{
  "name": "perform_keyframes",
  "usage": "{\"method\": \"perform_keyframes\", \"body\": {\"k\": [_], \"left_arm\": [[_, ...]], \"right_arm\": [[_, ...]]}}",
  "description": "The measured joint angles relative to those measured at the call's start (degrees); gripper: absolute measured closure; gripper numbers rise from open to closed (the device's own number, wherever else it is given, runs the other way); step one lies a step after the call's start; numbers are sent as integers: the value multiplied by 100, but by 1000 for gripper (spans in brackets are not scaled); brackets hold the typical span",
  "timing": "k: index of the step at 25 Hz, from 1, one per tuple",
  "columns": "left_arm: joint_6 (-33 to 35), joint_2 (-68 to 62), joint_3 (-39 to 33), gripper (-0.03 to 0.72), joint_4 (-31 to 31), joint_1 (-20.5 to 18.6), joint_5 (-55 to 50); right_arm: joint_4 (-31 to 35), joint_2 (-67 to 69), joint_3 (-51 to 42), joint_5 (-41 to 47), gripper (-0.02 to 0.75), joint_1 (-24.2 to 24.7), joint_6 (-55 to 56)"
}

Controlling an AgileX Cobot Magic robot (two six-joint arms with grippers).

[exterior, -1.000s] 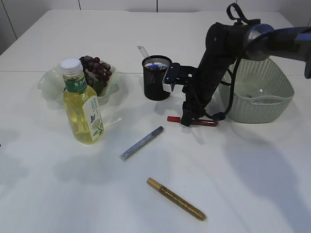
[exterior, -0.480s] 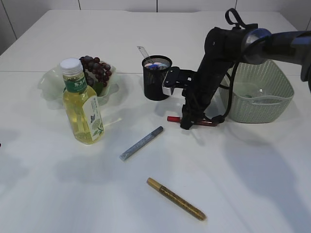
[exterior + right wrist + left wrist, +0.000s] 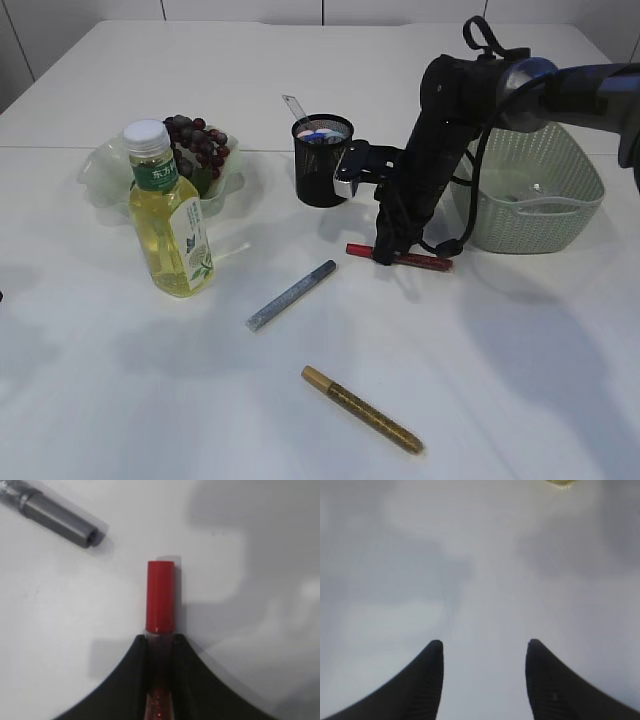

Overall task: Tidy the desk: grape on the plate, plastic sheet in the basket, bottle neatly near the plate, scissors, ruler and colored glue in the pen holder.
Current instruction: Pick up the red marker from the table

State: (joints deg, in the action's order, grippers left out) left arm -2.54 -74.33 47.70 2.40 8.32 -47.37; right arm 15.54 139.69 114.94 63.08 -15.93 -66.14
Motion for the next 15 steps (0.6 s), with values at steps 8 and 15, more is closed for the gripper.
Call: {"method": "perform_keyframes", "body": {"k": [8, 15], "left_arm": [[0, 0, 0, 306, 0, 0, 0], [0, 0, 0, 308, 4, 0, -49]], "right_arm": [[420, -190, 1, 281, 617, 75, 10], [2024, -803, 1, 281, 617, 567, -391]]}}
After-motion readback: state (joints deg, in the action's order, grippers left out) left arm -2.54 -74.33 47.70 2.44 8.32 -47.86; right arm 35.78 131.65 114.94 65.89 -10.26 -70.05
